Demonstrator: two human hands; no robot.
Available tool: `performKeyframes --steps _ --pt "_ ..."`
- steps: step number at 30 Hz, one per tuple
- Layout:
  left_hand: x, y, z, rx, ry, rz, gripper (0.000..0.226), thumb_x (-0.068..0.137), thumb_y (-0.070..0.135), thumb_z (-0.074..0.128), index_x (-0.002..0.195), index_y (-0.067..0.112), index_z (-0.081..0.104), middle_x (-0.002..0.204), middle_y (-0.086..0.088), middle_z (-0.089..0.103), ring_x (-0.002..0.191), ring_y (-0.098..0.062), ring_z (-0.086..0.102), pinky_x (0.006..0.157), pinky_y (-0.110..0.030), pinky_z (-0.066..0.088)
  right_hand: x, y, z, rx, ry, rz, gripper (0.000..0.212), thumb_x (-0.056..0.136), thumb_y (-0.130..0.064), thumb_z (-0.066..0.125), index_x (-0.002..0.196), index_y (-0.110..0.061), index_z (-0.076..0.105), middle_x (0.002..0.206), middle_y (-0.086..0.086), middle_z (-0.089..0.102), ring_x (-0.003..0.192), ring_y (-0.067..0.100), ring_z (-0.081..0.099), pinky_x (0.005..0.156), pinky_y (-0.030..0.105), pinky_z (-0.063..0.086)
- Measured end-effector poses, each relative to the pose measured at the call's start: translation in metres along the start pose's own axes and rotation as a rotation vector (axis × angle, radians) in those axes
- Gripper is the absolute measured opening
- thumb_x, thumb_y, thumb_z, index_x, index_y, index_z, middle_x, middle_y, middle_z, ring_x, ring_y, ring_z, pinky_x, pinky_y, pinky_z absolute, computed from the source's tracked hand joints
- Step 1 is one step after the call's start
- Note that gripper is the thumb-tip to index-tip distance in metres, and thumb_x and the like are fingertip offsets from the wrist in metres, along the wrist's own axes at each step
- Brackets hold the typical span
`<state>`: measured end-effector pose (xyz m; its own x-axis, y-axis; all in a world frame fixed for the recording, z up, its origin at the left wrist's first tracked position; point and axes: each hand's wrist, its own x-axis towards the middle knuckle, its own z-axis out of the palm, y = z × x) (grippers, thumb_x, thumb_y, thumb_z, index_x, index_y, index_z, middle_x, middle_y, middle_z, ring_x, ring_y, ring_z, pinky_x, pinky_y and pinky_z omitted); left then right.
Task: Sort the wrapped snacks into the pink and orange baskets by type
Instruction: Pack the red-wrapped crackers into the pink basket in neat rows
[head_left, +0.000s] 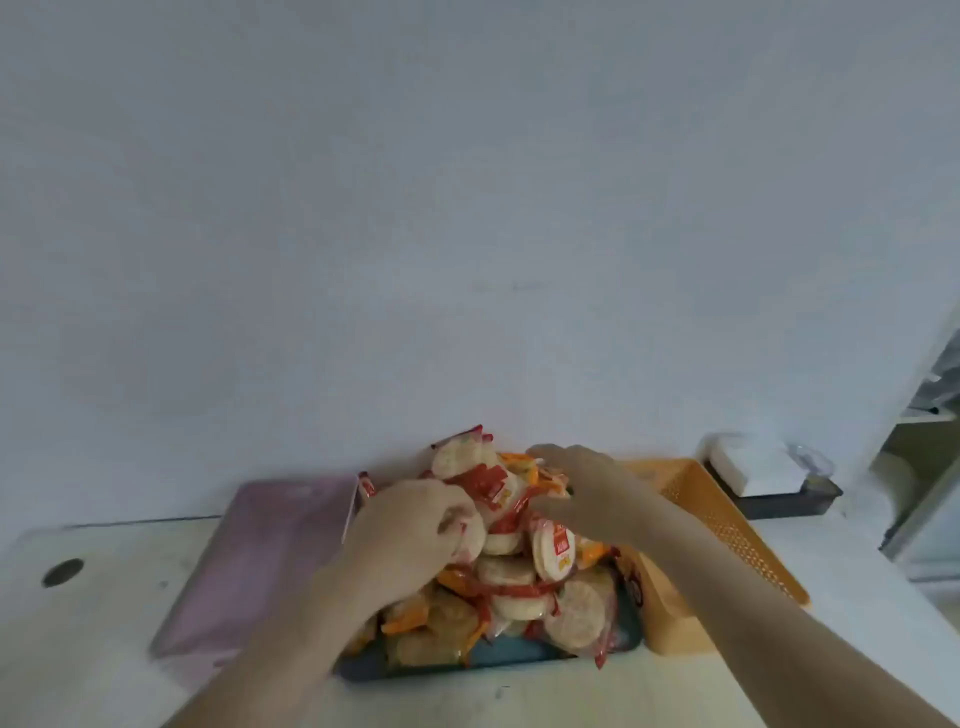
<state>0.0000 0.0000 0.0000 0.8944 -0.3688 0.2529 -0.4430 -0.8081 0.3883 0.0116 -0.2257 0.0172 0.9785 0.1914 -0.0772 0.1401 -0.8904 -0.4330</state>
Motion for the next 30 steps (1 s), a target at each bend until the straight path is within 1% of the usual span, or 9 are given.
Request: performKeyframes --steps 3,5,7,9,13,16,19,24,30 --pt "-0.011 -0.011 0.058 0.105 -0.083 0.031 0.033 0.092 0.050 0.045 0.121 0.040 0.057 0.133 0.023 0.050 0.127 -0.007 0.042 0.101 -0.028 0.040 0.006 0.029 0.047 -0.087 -0.083 0.049 0.101 0.075 -0.063 0.065 0.148 -0.048 -0.003 0.162 0.000 0.004 0.146 0.035 0.013 0.111 0.057 0.029" --pt "-0.018 -0.018 0.101 0.208 -0.178 0.022 0.069 0.083 0.075 0.034 0.145 0.048 0.020 0.158 0.020 0.004 0.147 -0.013 0.003 0.118 -0.045 0.014 0.008 0.047 0.081 -0.106 -0.133 0.090 0.117 0.070 -0.062 0.071 0.143 -0.052 -0.020 0.160 -0.006 -0.021 0.148 0.035 -0.003 0.112 0.063 0.025" --pt "-0.020 -0.023 0.134 0.276 -0.209 -0.013 0.085 0.082 0.074 0.039 0.146 0.050 -0.011 0.155 0.013 -0.029 0.145 -0.019 -0.023 0.117 -0.056 -0.003 0.009 0.057 0.109 -0.052 -0.068 0.085 0.120 0.072 -0.059 0.072 0.141 -0.053 -0.026 0.154 -0.009 -0.035 0.148 0.035 -0.008 0.113 0.058 0.024" --pt "-0.018 -0.025 0.154 0.342 -0.182 -0.040 0.086 0.086 0.063 0.047 0.147 0.047 -0.012 0.153 0.009 -0.038 0.144 -0.024 -0.028 0.116 -0.057 0.001 0.009 0.063 0.130 -0.033 0.092 0.032 0.116 0.077 -0.052 0.072 0.138 -0.057 -0.027 0.152 -0.012 -0.039 0.149 0.033 0.002 0.108 0.046 0.037" --pt "-0.008 -0.027 0.170 0.337 -0.024 -0.080 0.064 0.090 0.053 0.049 0.145 0.043 0.018 0.161 0.008 -0.012 0.147 -0.026 -0.010 0.112 -0.048 0.025 0.012 0.070 0.153 -0.098 0.402 -0.078 0.102 0.086 -0.046 0.063 0.138 -0.058 -0.024 0.155 -0.012 -0.032 0.147 0.025 0.013 0.099 0.031 0.045" --pt "-0.007 -0.029 0.175 0.254 0.141 -0.150 0.052 0.094 0.054 0.040 0.143 0.038 0.032 0.159 0.012 0.014 0.146 -0.022 0.008 0.111 -0.036 0.033 0.014 0.068 0.151 -0.101 0.626 -0.098 0.075 0.091 -0.046 0.053 0.148 -0.046 0.006 0.161 -0.001 0.005 0.142 0.026 0.023 0.105 0.039 0.039" --pt "-0.005 -0.027 0.180 0.189 0.255 -0.225 0.061 0.093 0.060 0.029 0.144 0.027 0.037 0.154 0.012 0.029 0.142 -0.017 0.023 0.110 -0.031 0.033 0.016 0.065 0.143 -0.063 0.814 -0.157 0.053 0.091 -0.042 0.053 0.141 -0.030 0.039 0.139 0.003 0.045 0.122 0.026 0.048 0.091 0.039 0.048" --pt "-0.004 -0.029 0.166 0.272 0.344 -0.266 0.075 0.088 0.069 0.011 0.136 0.025 0.049 0.141 0.010 0.047 0.127 -0.015 0.040 0.102 -0.034 0.039 0.007 0.071 0.126 -0.234 0.176 -0.168 0.061 0.090 -0.055 0.051 0.144 -0.035 0.032 0.130 -0.006 0.045 0.122 0.019 0.044 0.095 0.036 0.044" --pt "-0.007 -0.024 0.159 0.105 0.341 -0.210 0.058 0.090 0.060 0.034 0.140 0.031 0.037 0.142 0.012 0.042 0.134 -0.014 0.031 0.112 -0.039 0.031 -0.004 0.068 0.109 -0.086 0.237 -0.315 0.056 0.090 -0.038 0.060 0.142 -0.038 0.039 0.135 -0.016 0.047 0.114 0.005 0.047 0.091 0.021 0.038"
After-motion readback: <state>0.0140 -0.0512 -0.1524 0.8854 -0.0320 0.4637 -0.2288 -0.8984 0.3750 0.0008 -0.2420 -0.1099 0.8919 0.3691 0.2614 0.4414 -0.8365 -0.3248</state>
